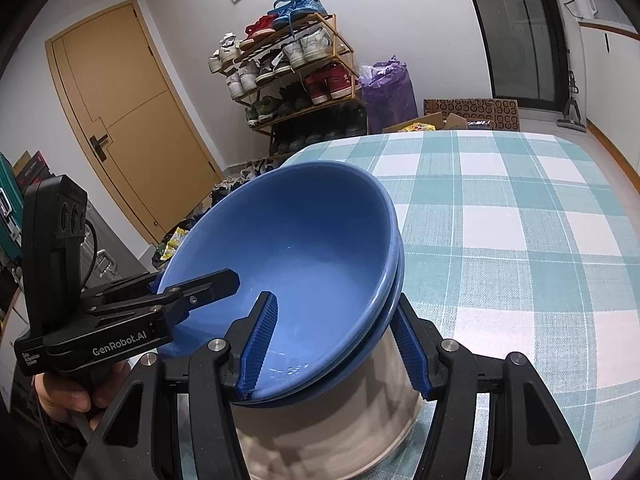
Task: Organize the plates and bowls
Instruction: 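Lower the nested blue bowls onto the cream plates and open both grippers, then pull both grippers back from the bowl and plate stack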
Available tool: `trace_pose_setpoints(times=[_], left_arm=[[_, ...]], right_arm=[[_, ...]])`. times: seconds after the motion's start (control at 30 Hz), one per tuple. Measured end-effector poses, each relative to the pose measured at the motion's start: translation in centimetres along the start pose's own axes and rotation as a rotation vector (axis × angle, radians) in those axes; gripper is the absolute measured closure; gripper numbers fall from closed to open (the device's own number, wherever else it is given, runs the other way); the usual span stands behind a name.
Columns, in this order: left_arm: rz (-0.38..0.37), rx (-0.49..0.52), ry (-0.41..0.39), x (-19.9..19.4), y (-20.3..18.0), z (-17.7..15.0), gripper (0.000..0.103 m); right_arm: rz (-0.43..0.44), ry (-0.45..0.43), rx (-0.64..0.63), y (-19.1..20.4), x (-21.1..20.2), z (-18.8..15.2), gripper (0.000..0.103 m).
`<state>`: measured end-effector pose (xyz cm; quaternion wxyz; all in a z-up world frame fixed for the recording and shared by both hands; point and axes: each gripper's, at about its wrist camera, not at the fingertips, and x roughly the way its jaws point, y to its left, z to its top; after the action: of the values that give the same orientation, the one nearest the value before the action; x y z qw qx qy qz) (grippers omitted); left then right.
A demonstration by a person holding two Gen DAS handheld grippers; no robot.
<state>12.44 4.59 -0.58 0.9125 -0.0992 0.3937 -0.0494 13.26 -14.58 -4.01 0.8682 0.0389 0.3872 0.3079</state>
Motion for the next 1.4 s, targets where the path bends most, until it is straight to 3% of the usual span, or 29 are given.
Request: trace_pose_setpoints(times=[0.73,1.07,1.17,1.4], left_arm=[[-0.005,0.011,0.008,0.1,0.0,-0.3,0.054],[-0.015,0.036,-0.029,-1.5,-0.2,-0.1,0.037],[0.004,0.045,-0.056,-2.4,-0.2,-0.2,0.022],[0.047,0.075,-0.138,-4.5,0.3,-1.3,0.0]], right_arm=[[-0.004,0.009,-0.001,-0.1,0.2,-0.1,0.043],[0.009,-0.016,-0.017,-0.2,-0.8,0.4,0.03],[0.009,-0.033,-0.031,-0.2,-1.8,0.7,0.021],[-0.034,-0.074,-0.101,-0.1,-3.9,-0.2,0.003]])
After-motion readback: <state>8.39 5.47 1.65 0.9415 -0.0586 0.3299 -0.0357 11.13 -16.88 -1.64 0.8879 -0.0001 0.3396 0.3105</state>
